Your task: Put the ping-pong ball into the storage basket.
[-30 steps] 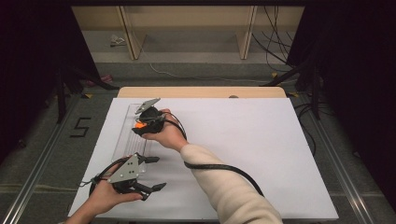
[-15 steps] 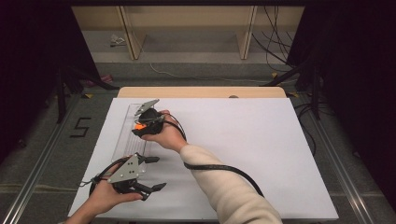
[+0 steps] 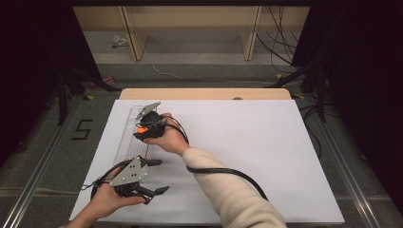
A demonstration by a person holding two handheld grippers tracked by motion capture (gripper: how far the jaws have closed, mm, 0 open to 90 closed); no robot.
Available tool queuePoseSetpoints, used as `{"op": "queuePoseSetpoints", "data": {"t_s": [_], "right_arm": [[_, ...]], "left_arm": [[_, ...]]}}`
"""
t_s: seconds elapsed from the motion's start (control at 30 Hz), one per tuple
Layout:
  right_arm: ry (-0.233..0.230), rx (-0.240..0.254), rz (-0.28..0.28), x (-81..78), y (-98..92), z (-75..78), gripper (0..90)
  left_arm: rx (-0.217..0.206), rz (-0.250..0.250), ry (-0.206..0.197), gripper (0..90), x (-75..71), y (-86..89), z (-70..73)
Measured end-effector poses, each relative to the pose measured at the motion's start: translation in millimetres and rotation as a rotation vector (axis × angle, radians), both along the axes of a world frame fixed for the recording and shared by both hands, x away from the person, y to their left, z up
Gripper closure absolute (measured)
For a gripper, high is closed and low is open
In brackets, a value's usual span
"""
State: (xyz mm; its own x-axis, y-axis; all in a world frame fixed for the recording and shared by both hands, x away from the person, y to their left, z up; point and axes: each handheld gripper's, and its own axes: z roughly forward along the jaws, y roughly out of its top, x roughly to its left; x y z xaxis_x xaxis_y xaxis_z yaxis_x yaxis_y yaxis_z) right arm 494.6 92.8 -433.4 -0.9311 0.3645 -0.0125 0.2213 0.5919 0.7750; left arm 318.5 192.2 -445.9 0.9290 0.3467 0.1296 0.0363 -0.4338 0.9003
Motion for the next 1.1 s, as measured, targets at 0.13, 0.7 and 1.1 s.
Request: {"op": "queuePoseSetpoints", "data": {"t_s": [0.13,0.7,1.1], "right_arm": [[0.0,-0.001,0.0,0.3,0.1,-0.3,50.5],[-0.019,0.065,-0.027,-0.6,-7.3,15.5,30.9],[-0.01,0.082,-0.098,-1.7,-48.4,26.7,16.6]], "left_arm": [[0.0,-0.001,0.0,16.9,-0.1,0.0,0.0],[-0.001,0.001,-0.001,16.9,-0.1,0.2,0.1],[-0.003,0.003,-0.001,16.6,-0.1,0.3,0.3]]}}
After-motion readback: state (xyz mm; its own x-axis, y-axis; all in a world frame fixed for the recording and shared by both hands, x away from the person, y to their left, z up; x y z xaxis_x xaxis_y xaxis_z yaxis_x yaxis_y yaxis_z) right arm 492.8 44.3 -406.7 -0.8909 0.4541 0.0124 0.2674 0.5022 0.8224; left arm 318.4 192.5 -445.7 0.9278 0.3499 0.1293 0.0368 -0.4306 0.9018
